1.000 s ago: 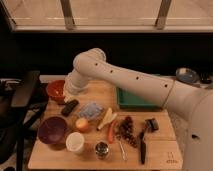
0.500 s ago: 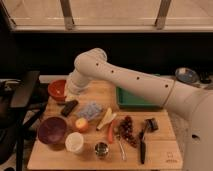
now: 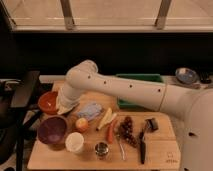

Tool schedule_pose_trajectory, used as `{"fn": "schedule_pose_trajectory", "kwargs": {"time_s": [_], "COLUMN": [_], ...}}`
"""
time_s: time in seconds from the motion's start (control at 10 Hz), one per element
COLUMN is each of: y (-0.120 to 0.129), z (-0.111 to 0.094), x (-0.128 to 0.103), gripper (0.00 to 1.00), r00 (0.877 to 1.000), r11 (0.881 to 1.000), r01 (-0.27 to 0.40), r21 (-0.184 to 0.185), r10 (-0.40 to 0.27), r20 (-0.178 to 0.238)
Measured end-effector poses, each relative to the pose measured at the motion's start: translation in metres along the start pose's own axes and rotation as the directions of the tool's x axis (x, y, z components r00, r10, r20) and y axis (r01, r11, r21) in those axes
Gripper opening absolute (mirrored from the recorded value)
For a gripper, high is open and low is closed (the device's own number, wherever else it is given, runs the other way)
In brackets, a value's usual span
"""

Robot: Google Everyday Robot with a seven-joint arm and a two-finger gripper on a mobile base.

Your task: Stack bowls into tray

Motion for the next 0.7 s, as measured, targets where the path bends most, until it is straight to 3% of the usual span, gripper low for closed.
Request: {"fn": "schedule_pose_trajectory", "kwargs": {"time_s": [0.3,0.7], "y": [0.033,0.052], "z": [0.029,0.06], "x": [-0.037,-0.05], "gripper": [0.0,0.04], "r00": [0.998,0.994], "r11": [0.998,0.994], "r01": [0.059,0.078], "r21": [-0.022,-0.076], "r10": [-0.059,-0.072], "r20": [0.037,0.083]}}
